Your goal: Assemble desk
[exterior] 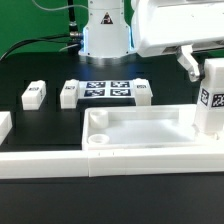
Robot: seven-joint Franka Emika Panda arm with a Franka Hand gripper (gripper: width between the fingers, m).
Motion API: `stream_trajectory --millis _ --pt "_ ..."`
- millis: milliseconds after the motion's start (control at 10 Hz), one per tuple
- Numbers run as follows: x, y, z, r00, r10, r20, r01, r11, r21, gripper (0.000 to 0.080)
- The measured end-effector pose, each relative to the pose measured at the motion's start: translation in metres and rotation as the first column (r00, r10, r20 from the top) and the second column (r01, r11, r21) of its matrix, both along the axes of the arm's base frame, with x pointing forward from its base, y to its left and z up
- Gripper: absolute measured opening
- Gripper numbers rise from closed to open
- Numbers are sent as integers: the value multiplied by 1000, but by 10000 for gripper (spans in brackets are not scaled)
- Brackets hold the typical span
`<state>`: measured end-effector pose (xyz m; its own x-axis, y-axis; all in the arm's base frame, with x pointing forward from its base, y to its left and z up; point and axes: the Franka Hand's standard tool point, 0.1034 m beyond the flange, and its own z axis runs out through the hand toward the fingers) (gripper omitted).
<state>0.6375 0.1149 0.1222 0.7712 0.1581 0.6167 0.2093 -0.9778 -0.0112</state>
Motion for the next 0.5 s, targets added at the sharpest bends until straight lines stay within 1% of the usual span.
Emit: stream_trajectory --millis 100,200,300,500 --pt "0 0 0 1000 0 0 0 1000 0 513" --pt "0 0 0 1000 0 0 0 1000 0 621" --pt "0 0 0 1000 0 0 0 1000 0 641" --pt "0 0 0 1000 0 0 0 1000 0 648"
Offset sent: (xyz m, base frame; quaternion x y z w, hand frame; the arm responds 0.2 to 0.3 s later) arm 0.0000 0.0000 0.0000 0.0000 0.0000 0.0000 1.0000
